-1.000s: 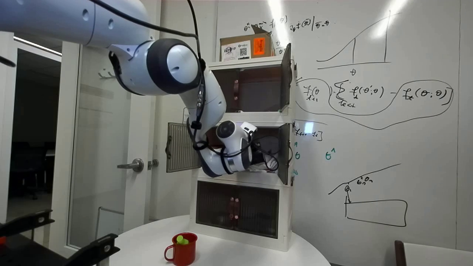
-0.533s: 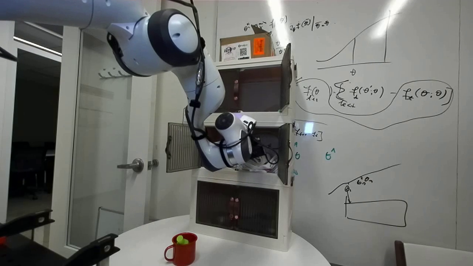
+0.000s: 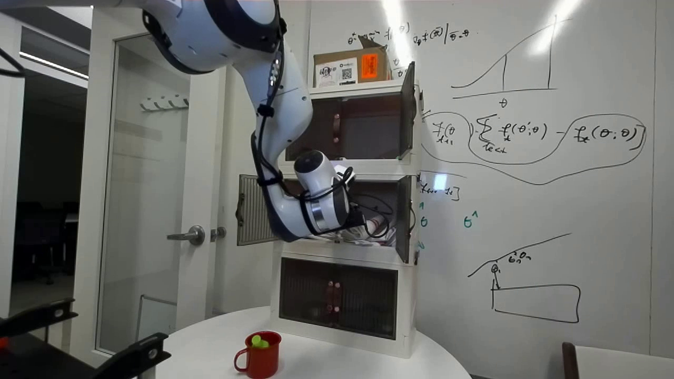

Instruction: Remove one towel from the middle cabinet

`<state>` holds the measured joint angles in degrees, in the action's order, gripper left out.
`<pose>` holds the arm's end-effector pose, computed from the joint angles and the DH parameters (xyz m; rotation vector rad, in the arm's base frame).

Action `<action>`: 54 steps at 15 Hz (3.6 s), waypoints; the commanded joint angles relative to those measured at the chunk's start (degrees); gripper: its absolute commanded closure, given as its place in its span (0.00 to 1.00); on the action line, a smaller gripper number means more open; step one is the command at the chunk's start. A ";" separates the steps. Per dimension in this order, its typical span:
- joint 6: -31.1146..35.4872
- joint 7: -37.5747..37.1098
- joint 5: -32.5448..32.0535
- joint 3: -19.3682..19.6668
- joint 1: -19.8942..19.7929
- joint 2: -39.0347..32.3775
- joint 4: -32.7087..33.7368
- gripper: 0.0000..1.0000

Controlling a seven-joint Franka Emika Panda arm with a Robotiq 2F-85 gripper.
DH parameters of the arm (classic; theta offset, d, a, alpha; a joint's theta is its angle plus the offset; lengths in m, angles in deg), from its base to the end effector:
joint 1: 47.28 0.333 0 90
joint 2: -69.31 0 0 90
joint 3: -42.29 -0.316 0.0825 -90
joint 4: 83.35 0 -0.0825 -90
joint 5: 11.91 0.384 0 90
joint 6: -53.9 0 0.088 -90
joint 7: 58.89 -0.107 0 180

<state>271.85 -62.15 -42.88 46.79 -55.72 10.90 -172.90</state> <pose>0.6993 -0.0729 0.1790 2.4934 0.5677 1.6520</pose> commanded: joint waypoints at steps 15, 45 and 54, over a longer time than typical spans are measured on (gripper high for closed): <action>16.21 14.31 13.78 9.55 9.40 35.18 -53.43 0.98; 17.14 2.00 14.48 -4.63 -7.07 -18.61 -25.64 0.98; 26.75 -0.81 12.55 -3.99 -6.67 -12.13 -30.45 0.17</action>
<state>294.44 -62.21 -29.57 42.12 -63.06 -5.79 -199.74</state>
